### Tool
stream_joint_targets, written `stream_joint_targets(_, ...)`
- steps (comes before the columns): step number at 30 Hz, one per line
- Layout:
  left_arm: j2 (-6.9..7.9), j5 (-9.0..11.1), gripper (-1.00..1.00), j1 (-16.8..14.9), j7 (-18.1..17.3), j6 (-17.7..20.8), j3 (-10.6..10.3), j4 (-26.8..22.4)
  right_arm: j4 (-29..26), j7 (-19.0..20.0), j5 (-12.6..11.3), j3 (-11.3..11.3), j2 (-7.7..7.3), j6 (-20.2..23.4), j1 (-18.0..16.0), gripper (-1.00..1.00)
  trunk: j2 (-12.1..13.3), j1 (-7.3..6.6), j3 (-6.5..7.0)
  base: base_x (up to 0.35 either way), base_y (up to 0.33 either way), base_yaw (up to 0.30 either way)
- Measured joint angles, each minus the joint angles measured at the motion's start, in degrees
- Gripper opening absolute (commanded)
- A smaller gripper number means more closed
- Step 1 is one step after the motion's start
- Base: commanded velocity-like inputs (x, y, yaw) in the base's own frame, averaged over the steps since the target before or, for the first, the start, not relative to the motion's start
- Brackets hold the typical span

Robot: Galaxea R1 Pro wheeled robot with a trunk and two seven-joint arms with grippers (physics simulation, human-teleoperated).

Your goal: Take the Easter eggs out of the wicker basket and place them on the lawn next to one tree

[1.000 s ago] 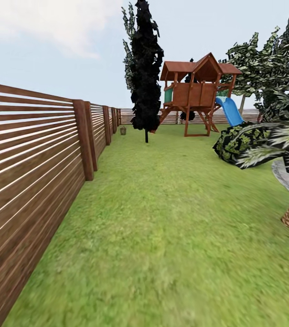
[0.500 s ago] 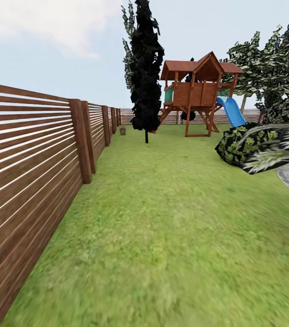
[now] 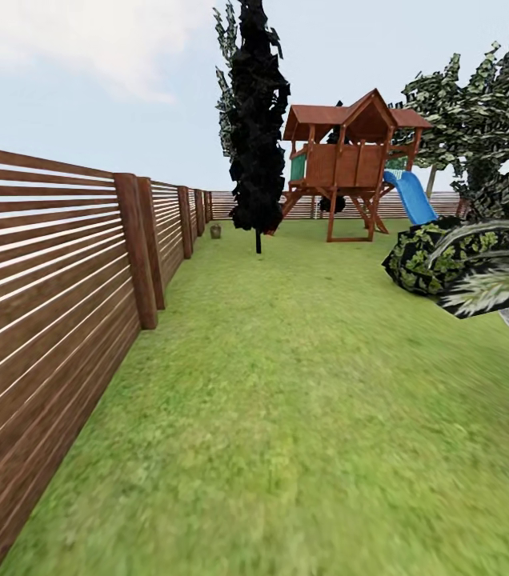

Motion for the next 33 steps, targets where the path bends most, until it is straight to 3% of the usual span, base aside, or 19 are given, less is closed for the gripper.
stream_joint_targets(33, 0.0, -0.04, 1.0, 0.0, 0.11, 0.0, 0.0, 0.0, 0.0, 0.0, 0.0, 0.0, 0.0, 0.0, -0.01, 1.0, 0.0, 0.0, 0.0, 0.332, 0.0, 0.0)
